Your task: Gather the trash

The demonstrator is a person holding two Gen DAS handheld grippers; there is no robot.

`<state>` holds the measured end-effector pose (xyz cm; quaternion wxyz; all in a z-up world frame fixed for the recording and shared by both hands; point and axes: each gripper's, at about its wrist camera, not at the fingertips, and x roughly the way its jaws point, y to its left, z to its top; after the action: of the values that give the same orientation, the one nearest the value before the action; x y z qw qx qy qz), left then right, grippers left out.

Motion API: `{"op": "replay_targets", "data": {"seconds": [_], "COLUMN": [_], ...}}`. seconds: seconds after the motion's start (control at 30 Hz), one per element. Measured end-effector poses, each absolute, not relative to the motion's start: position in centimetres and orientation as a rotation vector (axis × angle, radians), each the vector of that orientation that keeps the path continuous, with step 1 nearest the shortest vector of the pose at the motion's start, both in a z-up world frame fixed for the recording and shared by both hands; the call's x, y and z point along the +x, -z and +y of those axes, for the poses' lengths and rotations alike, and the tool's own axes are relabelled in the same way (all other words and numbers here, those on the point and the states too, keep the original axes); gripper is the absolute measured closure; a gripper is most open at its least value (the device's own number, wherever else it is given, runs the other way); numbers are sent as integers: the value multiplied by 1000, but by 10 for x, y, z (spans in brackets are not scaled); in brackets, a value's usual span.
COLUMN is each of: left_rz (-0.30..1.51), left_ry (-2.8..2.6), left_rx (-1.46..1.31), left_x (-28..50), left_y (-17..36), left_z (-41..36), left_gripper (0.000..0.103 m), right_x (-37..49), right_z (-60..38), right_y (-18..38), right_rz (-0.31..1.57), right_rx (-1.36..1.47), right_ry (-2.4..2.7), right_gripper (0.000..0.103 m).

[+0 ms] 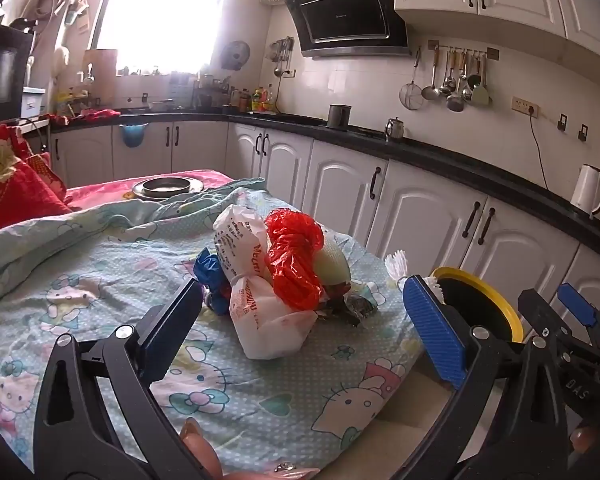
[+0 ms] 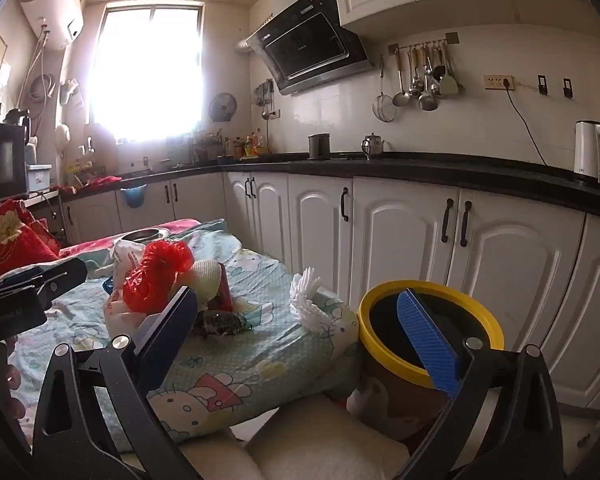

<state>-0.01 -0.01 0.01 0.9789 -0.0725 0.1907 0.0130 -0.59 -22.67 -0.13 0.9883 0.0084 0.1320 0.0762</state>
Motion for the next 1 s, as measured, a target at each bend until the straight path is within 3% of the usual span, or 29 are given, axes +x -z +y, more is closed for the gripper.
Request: {"op": "replay_targets", "data": {"seconds": [1.0], "left_rz": [380], "left_ry": [-24], "left_rx": [-144], "left_x": [1], "left_y": [-1], "left_z": [-5], "left_gripper": [11], "right_x": [-5], "right_z": [-223], "right_y": [4], "right_rz": [274], "right_rx": [14], "right_ry": [-152], "right_gripper": [6]}}
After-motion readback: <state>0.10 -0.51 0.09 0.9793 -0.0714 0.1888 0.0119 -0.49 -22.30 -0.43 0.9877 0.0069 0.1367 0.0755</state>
